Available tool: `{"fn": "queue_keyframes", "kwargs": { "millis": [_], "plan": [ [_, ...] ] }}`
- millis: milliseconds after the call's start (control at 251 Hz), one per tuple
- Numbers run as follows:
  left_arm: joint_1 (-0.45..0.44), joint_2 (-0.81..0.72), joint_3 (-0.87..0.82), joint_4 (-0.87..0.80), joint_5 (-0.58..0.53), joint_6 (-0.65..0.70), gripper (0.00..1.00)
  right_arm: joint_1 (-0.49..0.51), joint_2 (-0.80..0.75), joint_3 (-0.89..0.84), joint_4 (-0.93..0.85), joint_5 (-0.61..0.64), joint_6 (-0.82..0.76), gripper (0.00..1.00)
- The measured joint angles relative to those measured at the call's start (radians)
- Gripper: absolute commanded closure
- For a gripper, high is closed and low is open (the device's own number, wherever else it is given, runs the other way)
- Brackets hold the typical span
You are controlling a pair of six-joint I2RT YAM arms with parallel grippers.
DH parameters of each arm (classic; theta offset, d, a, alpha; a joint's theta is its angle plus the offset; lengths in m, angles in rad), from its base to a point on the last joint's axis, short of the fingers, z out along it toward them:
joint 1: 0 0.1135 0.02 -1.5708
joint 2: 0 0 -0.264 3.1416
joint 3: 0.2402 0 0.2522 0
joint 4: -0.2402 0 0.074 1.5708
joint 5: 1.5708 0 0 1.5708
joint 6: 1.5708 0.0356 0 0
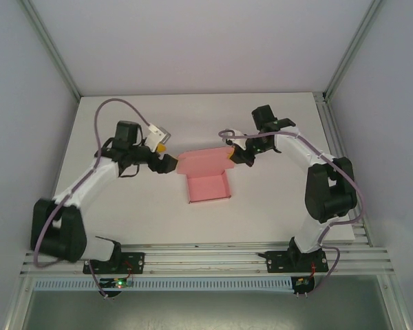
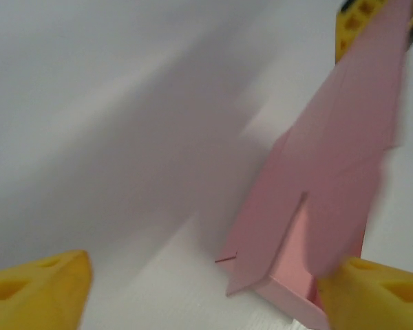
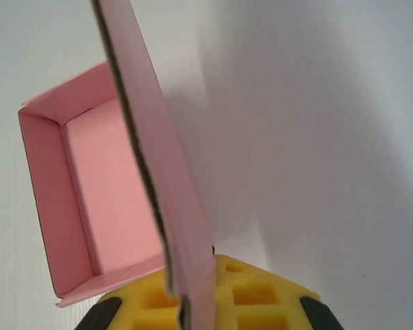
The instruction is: Assemble paper box
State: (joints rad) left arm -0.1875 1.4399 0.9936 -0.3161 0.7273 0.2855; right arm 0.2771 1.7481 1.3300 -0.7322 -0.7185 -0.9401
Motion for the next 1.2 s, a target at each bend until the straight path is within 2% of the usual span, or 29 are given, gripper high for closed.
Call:
{"fn": "queue_keyframes", "kwargs": {
  "millis": [32, 124, 307, 363, 447, 523, 571, 611, 770, 914, 1030, 1201],
  "plan": [
    [0.000, 0.054, 0.034, -0.010, 0.026, 0.011, 0.36, 0.000, 0.004, 0.000, 0.000, -0.003, 0.003, 1.00],
    [0.000, 0.157, 0.105, -0.033, 0.112, 0.055, 0.37, 0.000, 0.026, 0.007, 0.001, -0.007, 0.018, 1.00],
    [-0.005, 0.140, 0.059, -0.028, 0.186, 0.095, 0.39, 0.000, 0.054, 0.011, 0.016, -0.008, 0.068, 1.00],
    [-0.011, 0.135, 0.048, -0.028, 0.185, 0.096, 0.47, 0.000, 0.055, 0.014, 0.024, -0.008, 0.082, 1.00],
    [-0.027, 0.136, 0.048, -0.028, 0.159, 0.102, 0.71, 0.000, 0.055, 0.019, 0.034, -0.007, 0.106, 1.00],
    [-0.050, 0.136, 0.049, -0.020, 0.119, 0.100, 0.83, 0.000, 0.055, 0.021, 0.050, -0.003, 0.135, 1.00],
    [-0.068, 0.136, 0.048, -0.010, 0.085, 0.089, 0.90, 0.000, 0.055, 0.021, 0.062, 0.003, 0.159, 1.00],
    [-0.081, 0.136, 0.047, 0.013, 0.054, 0.080, 1.00, 0.000, 0.055, 0.021, 0.073, 0.015, 0.180, 1.00],
    [-0.134, 0.136, 0.041, 0.116, -0.151, -0.031, 1.00, 0.018, 0.032, -0.020, 0.186, 0.107, 0.348, 1.00],
    [-0.190, 0.162, 0.095, 0.156, -0.399, -0.193, 1.00, 0.115, -0.058, -0.083, 0.332, 0.386, 0.622, 0.98],
    [-0.208, 0.219, 0.161, 0.222, -0.546, -0.354, 1.00, 0.219, -0.125, -0.156, 0.475, 0.635, 0.838, 1.00],
    [-0.265, 0.288, 0.204, 0.303, -0.738, -0.497, 1.00, 0.315, -0.086, -0.239, 0.710, 0.927, 1.130, 1.00]
  ]
}}
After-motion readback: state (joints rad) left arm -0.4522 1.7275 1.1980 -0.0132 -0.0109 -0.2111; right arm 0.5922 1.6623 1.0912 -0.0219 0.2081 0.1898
